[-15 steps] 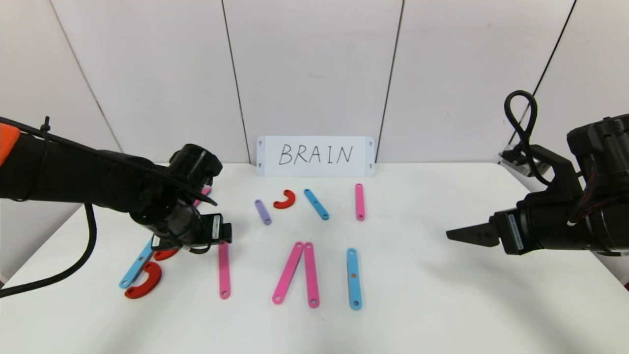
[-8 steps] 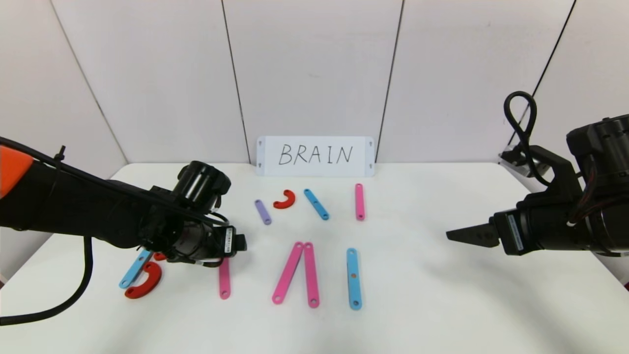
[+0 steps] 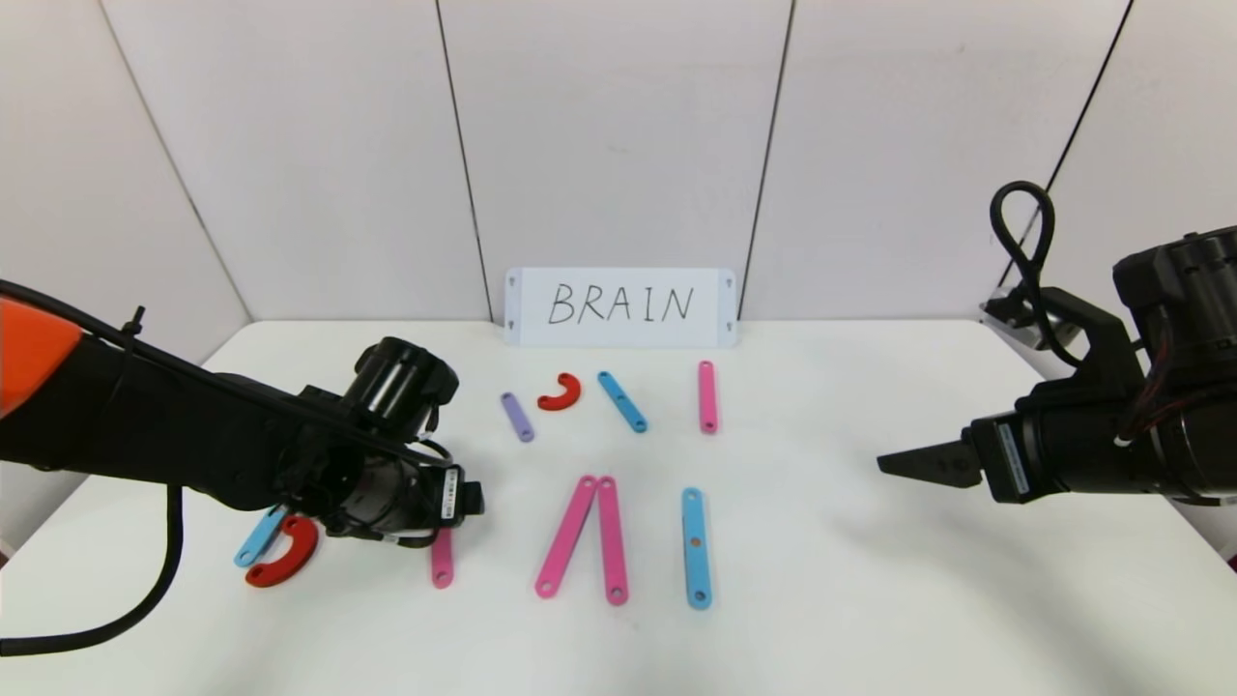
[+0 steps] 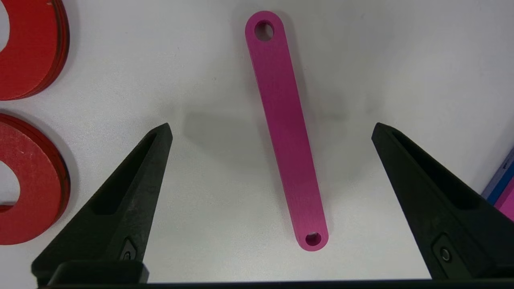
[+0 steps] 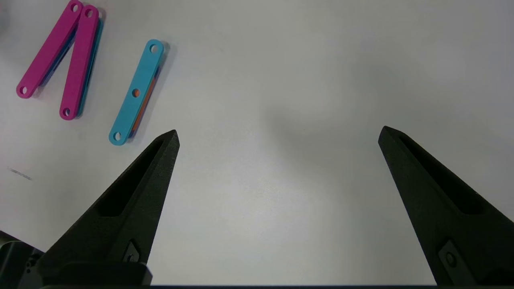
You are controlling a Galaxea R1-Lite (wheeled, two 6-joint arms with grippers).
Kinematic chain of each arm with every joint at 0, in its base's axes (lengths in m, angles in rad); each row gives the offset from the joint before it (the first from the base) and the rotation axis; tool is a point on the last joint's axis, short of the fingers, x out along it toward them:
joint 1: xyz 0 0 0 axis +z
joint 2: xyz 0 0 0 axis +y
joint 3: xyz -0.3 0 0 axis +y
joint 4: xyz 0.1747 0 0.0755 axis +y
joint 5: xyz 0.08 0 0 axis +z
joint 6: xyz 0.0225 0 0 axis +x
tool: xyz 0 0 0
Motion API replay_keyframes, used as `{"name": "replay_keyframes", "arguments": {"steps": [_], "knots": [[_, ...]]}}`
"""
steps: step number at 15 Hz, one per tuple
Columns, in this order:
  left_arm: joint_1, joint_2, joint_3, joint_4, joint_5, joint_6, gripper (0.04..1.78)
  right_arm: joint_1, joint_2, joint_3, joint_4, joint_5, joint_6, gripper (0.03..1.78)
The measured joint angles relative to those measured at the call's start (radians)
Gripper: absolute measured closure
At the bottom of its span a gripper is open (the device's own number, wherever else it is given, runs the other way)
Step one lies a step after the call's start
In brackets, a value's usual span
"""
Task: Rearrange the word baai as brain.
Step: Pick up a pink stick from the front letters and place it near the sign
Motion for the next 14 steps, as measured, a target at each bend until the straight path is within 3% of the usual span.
{"name": "replay_keyframes", "arguments": {"steps": [2, 4, 8, 10, 14], "knots": [[0.000, 0.008, 0.001, 0.000, 0.000, 0.000, 0.24, 0.000, 0.000, 0.000, 0.000, 0.000, 0.000, 0.07], [0.000, 0.016, 0.002, 0.000, -0.001, 0.000, 0.48, 0.000, 0.000, 0.000, 0.000, 0.000, 0.000, 0.07], [0.000, 0.024, 0.002, 0.000, -0.001, 0.000, 1.22, 0.000, 0.000, 0.000, 0.000, 0.000, -0.001, 0.07], [-0.001, 0.025, 0.002, 0.000, -0.001, 0.000, 1.47, 0.001, 0.000, 0.000, 0.000, 0.000, 0.000, 0.07], [-0.007, 0.020, 0.004, 0.003, 0.000, 0.000, 1.55, 0.001, 0.000, 0.000, 0.000, 0.000, -0.001, 0.07]]}}
